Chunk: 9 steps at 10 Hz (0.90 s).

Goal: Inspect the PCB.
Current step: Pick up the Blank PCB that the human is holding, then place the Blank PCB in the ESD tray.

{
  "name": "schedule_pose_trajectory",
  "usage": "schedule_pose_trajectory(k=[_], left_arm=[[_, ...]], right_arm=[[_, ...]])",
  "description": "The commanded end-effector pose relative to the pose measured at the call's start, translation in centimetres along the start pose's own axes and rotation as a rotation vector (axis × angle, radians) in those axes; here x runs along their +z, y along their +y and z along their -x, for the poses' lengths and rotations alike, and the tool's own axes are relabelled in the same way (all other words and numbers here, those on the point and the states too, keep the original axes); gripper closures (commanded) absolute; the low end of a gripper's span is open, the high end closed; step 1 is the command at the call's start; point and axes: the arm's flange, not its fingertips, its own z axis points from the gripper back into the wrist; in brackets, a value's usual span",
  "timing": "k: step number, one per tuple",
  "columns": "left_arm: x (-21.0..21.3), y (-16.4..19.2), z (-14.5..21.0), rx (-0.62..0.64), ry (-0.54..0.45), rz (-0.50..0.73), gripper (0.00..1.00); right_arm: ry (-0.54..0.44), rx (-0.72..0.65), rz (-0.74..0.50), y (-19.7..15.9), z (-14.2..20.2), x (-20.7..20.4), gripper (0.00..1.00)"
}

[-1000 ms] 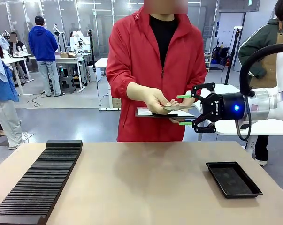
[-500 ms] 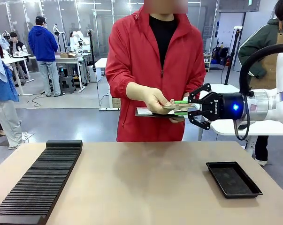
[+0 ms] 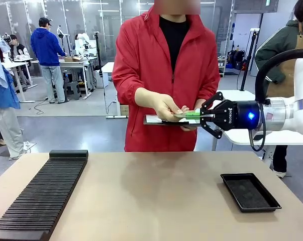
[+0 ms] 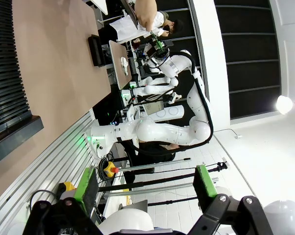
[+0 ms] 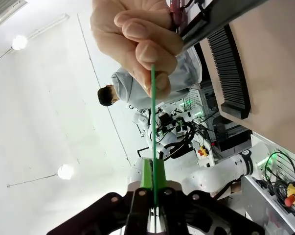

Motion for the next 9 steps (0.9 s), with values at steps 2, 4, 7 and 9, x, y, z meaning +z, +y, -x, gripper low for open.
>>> schedule_pose_trajectory(k=[2, 4, 7, 9], left_arm=[[0.0, -0.5, -0.01, 0.021, 0.007, -0.013, 0.0], [0.0, -0.5, -0.01, 0.021, 0.007, -0.013, 0.0], [0.0, -0.5, -0.01, 0.021, 0.007, -0.013, 0.0], [0.0, -0.5, -0.01, 0.021, 0.007, -0.013, 0.0]], right_arm=[[0.026, -0.012, 0.01, -0.1, -0.42, 0.0, 1.0], [0.002, -0.004, 0.0, -0.12, -0.08, -0.06, 1.0], [0.002, -0.004, 0.0, -0.12, -0.08, -0.06, 1.0], [0.002, -0.004, 0.0, -0.12, -0.08, -0.06, 1.0]])
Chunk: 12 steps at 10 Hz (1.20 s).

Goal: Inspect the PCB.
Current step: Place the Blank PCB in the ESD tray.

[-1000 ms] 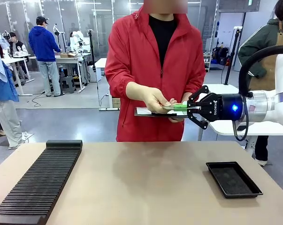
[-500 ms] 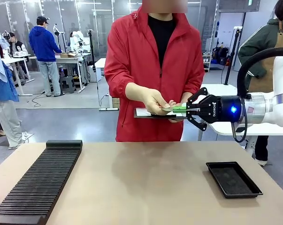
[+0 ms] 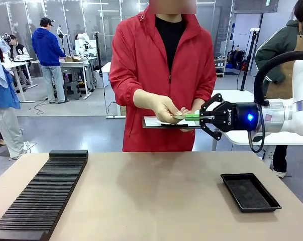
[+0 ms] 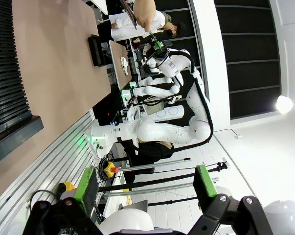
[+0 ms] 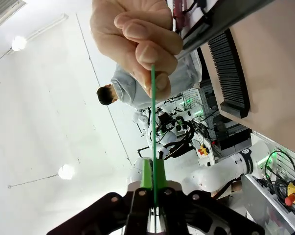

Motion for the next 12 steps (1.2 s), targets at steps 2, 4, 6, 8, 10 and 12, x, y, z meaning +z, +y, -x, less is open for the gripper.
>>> schedule_pose_trajectory(k=[2, 4, 6, 8, 10, 12], left_arm=[[0.0, -0.5, -0.01, 0.021, 0.007, -0.013, 0.0], [0.0, -0.5, -0.01, 0.021, 0.007, -0.013, 0.0], [0.0, -0.5, -0.01, 0.021, 0.007, -0.013, 0.0], [0.0, -0.5, -0.01, 0.021, 0.007, -0.013, 0.0], [0.0, -0.5, -0.01, 0.021, 0.007, -0.013, 0.0], [0.0, -0.5, -0.01, 0.021, 0.007, -0.013, 0.0]], right_arm=[[-0.001, 0.003, -0.002, 0.18, 0.08, 0.01, 1.0], [-0.001, 0.003, -0.002, 0.18, 0.08, 0.01, 1.0], [-0.001, 0.003, -0.002, 0.18, 0.08, 0.01, 1.0], [-0.001, 0.003, -0.002, 0.18, 0.08, 0.01, 1.0], [-0.001, 0.003, -0.002, 0.18, 0.08, 0.01, 1.0], [-0.001, 0.003, -0.002, 0.18, 0.08, 0.01, 1.0]])
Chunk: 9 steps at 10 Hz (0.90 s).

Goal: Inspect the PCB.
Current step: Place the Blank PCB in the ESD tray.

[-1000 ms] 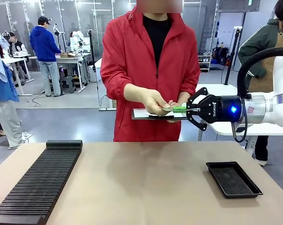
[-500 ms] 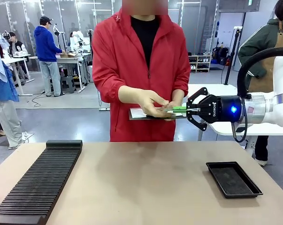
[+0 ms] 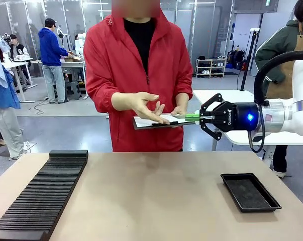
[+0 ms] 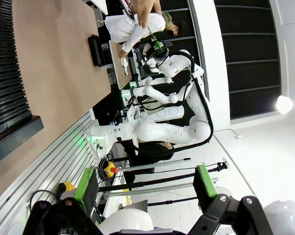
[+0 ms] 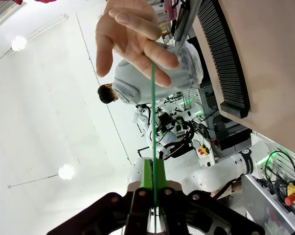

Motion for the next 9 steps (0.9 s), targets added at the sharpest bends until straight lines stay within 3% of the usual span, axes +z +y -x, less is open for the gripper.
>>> schedule_pose_trajectory(k=[1, 7, 9], left_arm=[[0.0, -0.5, 0.0, 0.021, 0.007, -0.013, 0.0], [0.0, -0.5, 0.0, 0.021, 0.007, -0.013, 0.0], [0.0, -0.5, 0.0, 0.021, 0.007, -0.013, 0.0]], right_arm=[[0.0, 0.003, -0.002, 0.2, 0.1, 0.0, 1.0], [0.0, 0.0, 0.0, 0.0, 0.0, 0.0, 0.97], [0.032, 0.154, 0.05, 0.0, 2.9, 2.6, 0.97]])
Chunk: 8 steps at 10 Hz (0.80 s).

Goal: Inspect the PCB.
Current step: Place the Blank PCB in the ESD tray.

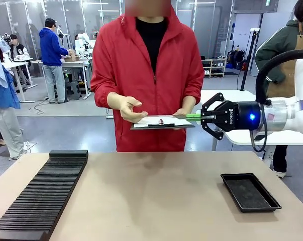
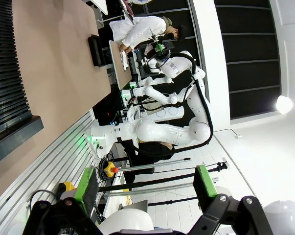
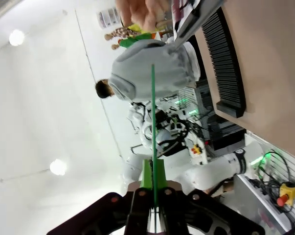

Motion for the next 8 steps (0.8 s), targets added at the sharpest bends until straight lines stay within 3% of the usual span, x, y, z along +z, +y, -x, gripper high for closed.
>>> schedule_pose_trajectory(k=[1, 3, 5, 8], left_arm=[[0.0, -0.5, 0.0, 0.021, 0.007, -0.013, 0.0], [0.0, -0.5, 0.0, 0.021, 0.007, -0.013, 0.0], [0.0, -0.5, 0.0, 0.021, 0.007, -0.013, 0.0], [0.0, -0.5, 0.0, 0.021, 0.007, -0.013, 0.0]], right_arm=[[0.013, 0.13, 0.016, -1.1, 2.1, 3.5, 0.97], [-0.025, 0.172, 0.074, -3.0, 1.3, 7.1, 0.97], [0.005, 0.228, 0.131, -4.4, 0.0, 10.6, 0.97], [-0.089, 0.308, 0.234, -8.2, -2.6, 16.0, 0.97]])
